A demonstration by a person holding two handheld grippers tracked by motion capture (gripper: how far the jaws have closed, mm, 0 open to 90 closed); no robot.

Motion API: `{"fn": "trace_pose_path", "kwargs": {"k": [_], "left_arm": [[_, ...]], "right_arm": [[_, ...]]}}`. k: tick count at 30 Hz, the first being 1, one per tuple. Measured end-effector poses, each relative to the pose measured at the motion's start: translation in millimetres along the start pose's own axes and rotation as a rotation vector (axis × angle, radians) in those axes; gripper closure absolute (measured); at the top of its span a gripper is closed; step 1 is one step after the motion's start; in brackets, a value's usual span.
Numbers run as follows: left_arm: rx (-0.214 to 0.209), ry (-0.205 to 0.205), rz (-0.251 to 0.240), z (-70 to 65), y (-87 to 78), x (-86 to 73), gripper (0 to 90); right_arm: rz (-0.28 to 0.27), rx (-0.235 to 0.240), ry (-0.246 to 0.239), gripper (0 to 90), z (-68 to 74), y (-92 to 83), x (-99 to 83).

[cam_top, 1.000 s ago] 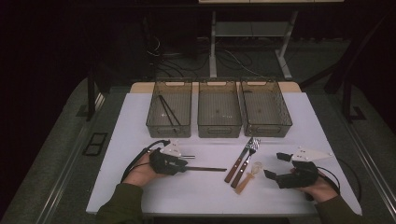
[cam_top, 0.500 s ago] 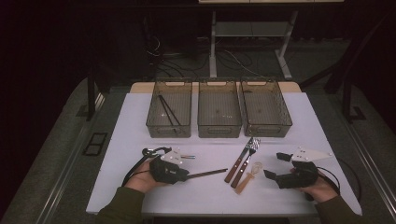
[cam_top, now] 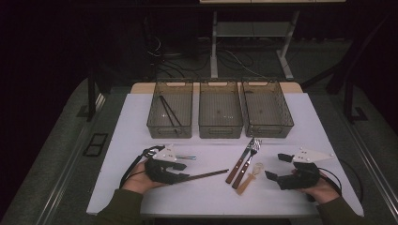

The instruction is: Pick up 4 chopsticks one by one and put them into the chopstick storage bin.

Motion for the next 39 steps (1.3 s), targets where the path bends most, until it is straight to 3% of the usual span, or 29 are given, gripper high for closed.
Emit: {"fn": "trace_pose_path", "kwargs": {"k": [7, 15, 30, 39], "left_arm": [[0.013, -0.040, -0.036, 3.5, -20.2, -15.6, 73.5], [-0.025, -0.055, 0.003, 0.2, -13.9, -23.8, 81.3], [-0.036, -0.060, 0.031, 0.0, -9.6, -27.5, 81.4], [-0.004, -0.030, 0.056, 1.1, -7.1, -29.8, 80.1]], "right_arm": [[0.003, 0.001, -0.002, 13.5, 0.6, 0.8, -0.3], [0.006, -0.002, -0.005, 13.5, 1.0, 0.9, -0.2], [0.007, -0.002, -0.007, 13.5, 1.2, 1.0, -0.5], [0.007, -0.001, -0.007, 13.5, 1.4, 1.0, -0.5]]}}
Point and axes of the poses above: each handheld gripper's, and its own axes: y roughly forward along the jaws, x roughly out of its top, z roughly to its left, the point moved 6 cm from there along y, roughly forward along the jaws, and after that the axes turned 2 degrees about -z, right-handed, at the moved point
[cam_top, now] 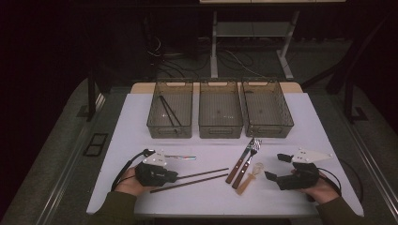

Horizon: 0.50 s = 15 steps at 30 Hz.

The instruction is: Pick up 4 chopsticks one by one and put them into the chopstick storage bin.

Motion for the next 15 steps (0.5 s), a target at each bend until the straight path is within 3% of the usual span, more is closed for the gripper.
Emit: {"fn": "trace_pose_path", "kwargs": {"k": [5, 15], "left_arm": [[0.019, 0.034, 0.007, -0.8, 0.6, 0.1, 82.4], [0.008, 0.036, 0.007, 0.4, 0.1, 0.2, 85.2]], "right_arm": [[0.000, 0.000, -0.002, 13.5, 0.1, 0.3, 0.1], [0.001, 0.001, -0.005, 13.6, 0.3, 0.4, 0.0]]}}
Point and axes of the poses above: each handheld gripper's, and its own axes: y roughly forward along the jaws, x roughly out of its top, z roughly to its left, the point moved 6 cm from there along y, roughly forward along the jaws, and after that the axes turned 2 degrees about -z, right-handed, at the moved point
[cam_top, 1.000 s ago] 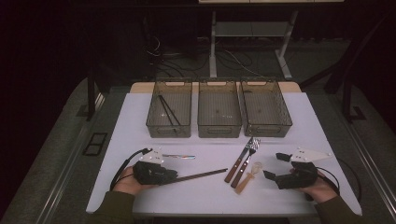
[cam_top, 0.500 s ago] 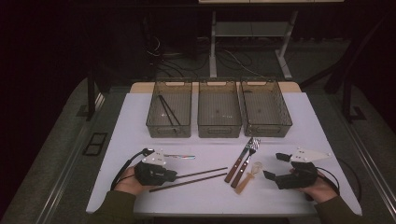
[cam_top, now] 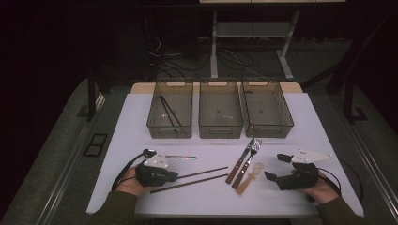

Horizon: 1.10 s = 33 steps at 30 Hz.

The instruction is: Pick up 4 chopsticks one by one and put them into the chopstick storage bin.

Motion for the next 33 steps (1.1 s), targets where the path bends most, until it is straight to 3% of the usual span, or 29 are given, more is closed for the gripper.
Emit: {"fn": "trace_pose_path", "kwargs": {"k": [9, 23, 33], "left_arm": [[-0.009, -0.009, 0.002, -0.1, -0.6, 1.0, 85.3], [0.026, -0.005, -0.022, 2.9, -7.7, 8.8, 85.2], [0.042, -0.064, -0.054, 6.2, -14.1, 13.9, 85.2]], "right_arm": [[0.000, 0.000, -0.001, 13.6, 0.3, 0.1, 0.0], [0.004, -0.002, 0.010, 13.5, 5.3, 4.8, -0.2], [0.000, 0.003, -0.005, 13.5, 12.5, 13.3, 2.2]]}}
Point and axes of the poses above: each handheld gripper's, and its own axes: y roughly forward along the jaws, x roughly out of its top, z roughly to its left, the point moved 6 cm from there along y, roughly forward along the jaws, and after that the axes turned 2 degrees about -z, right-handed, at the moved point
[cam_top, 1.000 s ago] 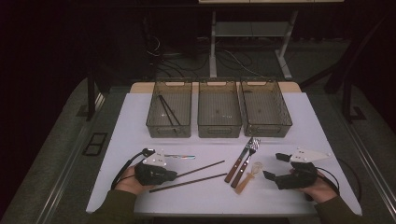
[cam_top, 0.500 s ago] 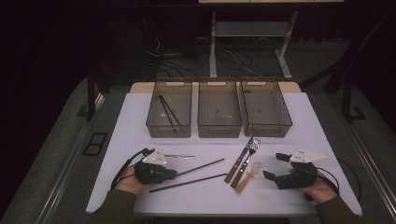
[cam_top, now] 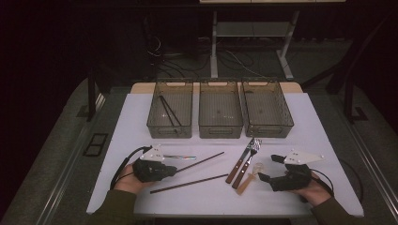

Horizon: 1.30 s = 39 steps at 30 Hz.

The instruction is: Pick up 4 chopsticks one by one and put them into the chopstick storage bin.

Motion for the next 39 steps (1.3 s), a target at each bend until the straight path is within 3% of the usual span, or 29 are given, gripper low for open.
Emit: {"fn": "trace_pose_path", "kwargs": {"k": [12, 29, 39], "left_arm": [[0.051, -0.045, -0.034, 7.3, -7.9, 15.5, 85.2], [0.098, -0.069, -0.087, 24.2, -13.7, 46.2, 85.3], [0.170, -0.092, -0.161, 52.0, -20.3, 70.1, 85.5]], "right_arm": [[-0.004, -0.007, 0.005, 13.5, -3.1, -2.2, 0.2], [-0.007, -0.017, 0.007, 13.5, -6.9, -4.6, -0.1], [-0.008, -0.020, 0.013, 13.5, -7.6, -5.7, -0.4]]}}
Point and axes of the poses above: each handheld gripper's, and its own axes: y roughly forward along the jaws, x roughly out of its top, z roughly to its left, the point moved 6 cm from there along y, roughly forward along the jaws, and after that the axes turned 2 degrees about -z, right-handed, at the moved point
